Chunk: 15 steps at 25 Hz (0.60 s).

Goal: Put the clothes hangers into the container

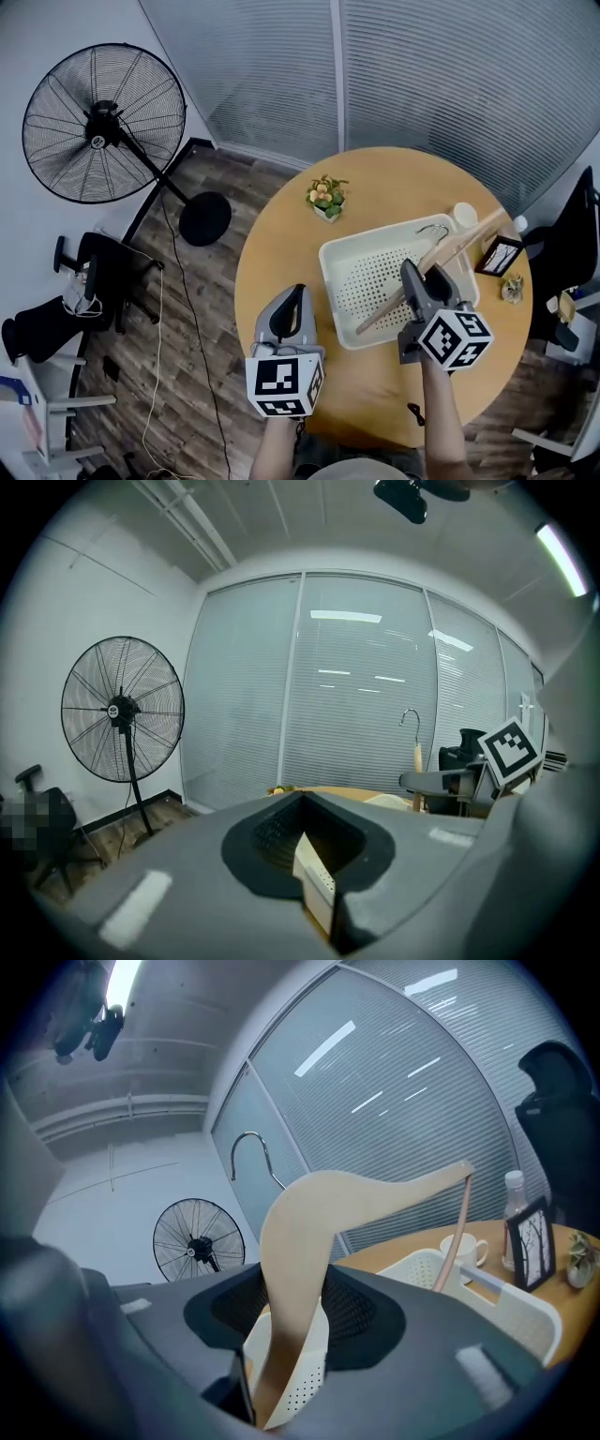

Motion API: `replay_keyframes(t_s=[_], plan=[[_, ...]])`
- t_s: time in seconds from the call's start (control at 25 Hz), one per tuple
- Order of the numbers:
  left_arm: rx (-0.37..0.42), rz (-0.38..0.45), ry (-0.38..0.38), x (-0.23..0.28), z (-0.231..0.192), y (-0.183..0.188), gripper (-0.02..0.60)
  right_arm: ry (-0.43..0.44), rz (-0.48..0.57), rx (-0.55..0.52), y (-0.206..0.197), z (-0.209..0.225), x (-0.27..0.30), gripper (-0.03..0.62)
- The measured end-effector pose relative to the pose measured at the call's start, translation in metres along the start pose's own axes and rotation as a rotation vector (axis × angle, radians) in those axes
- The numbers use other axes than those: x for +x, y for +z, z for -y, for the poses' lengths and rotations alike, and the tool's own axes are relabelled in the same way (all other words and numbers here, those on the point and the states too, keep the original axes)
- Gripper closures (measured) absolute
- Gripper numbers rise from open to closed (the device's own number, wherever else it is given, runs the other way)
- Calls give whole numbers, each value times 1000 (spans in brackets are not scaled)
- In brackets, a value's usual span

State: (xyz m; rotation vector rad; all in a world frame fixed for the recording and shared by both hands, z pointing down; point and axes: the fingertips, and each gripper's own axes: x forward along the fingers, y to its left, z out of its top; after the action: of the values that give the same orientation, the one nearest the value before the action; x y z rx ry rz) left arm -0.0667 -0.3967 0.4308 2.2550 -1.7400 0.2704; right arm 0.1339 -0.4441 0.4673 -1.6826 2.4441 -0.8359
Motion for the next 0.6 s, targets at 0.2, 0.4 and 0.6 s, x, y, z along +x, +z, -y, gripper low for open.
replay_keyframes(t_s=[0.2,0.4,0.6], plan=[[-8,-28,7,9,-5,-10,581,-8,-39,-2,-18,6,12,381],[-7,-52,1,17,-5,-18,581,-9,-74,-11,-34,8,21,381],[-15,-62,-14,24,-1,-23,581,-27,-123,-15,-50,14,26,381]])
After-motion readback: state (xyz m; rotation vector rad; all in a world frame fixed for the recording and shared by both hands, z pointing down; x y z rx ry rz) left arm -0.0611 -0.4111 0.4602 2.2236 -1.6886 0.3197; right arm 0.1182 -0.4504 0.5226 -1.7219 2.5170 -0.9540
